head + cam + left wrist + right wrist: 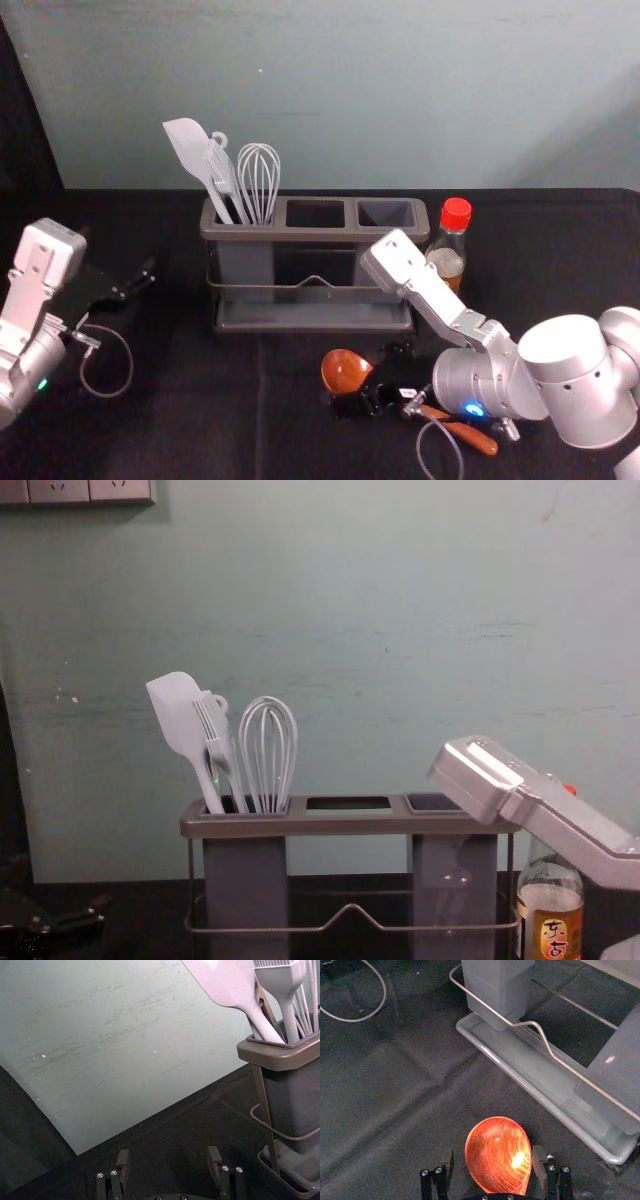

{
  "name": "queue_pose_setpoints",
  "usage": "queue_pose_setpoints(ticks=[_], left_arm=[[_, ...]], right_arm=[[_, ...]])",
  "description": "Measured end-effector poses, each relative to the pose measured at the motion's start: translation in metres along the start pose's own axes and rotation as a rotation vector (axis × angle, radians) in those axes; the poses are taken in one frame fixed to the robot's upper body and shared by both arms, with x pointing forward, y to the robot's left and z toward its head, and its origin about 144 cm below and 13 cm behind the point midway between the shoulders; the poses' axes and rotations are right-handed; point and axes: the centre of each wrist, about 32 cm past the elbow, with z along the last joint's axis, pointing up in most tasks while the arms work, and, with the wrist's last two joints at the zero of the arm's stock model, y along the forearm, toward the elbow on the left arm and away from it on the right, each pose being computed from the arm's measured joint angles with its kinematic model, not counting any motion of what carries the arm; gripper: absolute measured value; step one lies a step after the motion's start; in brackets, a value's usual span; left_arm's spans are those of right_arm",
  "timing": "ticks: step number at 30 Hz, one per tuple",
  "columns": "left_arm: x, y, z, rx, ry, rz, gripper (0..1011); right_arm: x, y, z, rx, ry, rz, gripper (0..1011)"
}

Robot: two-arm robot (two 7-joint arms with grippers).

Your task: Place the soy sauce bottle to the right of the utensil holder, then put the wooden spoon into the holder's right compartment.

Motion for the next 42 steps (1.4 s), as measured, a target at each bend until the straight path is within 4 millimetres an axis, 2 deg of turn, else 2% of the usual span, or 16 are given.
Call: queue_pose_setpoints(ticks=[33,35,42], left_arm=[[0.0,0.0,0.0,0.0,0.0,0.0,1012],[0.0,0.0,0.0,0.0,0.0,0.0,1012],[0.0,0.0,0.0,0.0,0.0,0.0,1011]], right_arm=[[0.002,0.012,-0.001,-0.002,-0.021,-0.003,1000],[0.002,0.012,-0.002,-0.004,-0.022,-0.002,986],[0.002,0.011,-0.001,-0.007,-0.025,-0.011,840]])
